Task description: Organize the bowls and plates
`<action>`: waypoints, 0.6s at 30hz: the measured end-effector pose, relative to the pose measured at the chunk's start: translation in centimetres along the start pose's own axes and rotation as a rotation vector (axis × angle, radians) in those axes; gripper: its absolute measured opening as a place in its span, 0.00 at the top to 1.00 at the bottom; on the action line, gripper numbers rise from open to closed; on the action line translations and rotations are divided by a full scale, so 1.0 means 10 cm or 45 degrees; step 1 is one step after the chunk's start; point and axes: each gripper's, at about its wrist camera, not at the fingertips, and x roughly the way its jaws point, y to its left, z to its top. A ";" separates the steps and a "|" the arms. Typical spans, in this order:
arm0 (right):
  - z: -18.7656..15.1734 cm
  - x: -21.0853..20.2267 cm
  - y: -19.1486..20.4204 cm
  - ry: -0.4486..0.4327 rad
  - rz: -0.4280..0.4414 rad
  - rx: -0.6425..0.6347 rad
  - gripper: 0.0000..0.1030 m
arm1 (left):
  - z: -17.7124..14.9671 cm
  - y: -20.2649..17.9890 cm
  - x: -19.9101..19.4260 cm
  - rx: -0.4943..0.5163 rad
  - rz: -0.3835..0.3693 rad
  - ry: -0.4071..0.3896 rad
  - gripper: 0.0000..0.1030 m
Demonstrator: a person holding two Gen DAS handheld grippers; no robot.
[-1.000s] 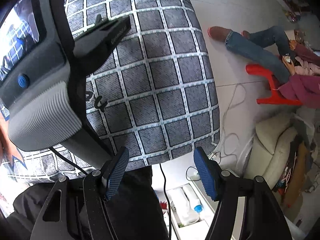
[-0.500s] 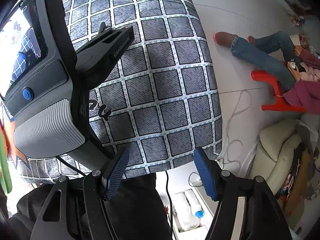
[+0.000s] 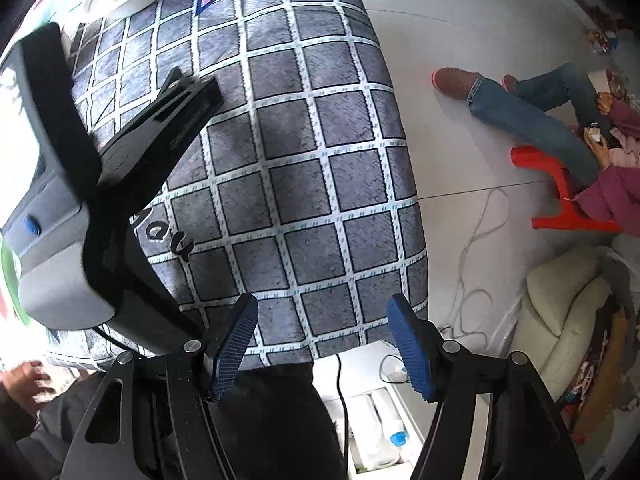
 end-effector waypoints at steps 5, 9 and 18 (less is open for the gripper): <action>0.09 0.02 -0.09 -0.012 0.068 0.000 0.34 | 0.00 0.00 0.00 0.000 0.000 0.000 0.00; 0.17 0.02 -0.15 -0.020 0.109 -0.012 0.34 | 0.00 0.00 0.00 0.000 0.000 0.000 0.00; 0.29 0.11 -0.22 -0.019 0.161 -0.112 0.34 | 0.00 0.00 0.00 0.000 0.000 0.000 0.00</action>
